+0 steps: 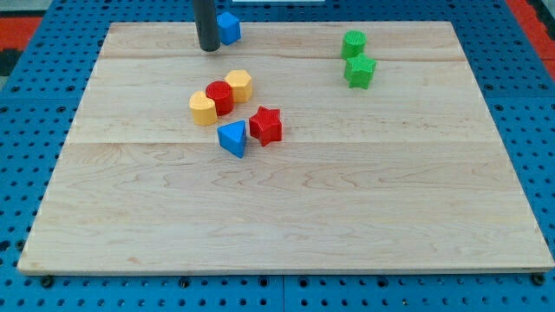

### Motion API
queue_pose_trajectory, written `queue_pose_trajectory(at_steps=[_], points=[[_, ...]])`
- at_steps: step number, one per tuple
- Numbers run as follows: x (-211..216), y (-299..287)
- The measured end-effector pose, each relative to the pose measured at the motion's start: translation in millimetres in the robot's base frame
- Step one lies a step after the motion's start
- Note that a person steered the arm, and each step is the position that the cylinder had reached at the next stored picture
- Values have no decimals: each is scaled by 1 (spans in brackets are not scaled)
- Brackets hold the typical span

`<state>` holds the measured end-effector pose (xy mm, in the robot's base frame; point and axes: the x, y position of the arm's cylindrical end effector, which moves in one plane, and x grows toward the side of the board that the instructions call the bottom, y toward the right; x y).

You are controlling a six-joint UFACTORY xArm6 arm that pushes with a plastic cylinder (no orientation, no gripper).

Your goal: Place the red blocks vertical below the green star

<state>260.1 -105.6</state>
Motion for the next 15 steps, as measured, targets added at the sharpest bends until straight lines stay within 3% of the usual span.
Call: queue_pose_trajectory(at_steps=[1,3,6,10,11,12,14,15], points=[[62,15],[124,-7],[132,111],[123,197],[118,163],[124,90],[166,71],[190,109]])
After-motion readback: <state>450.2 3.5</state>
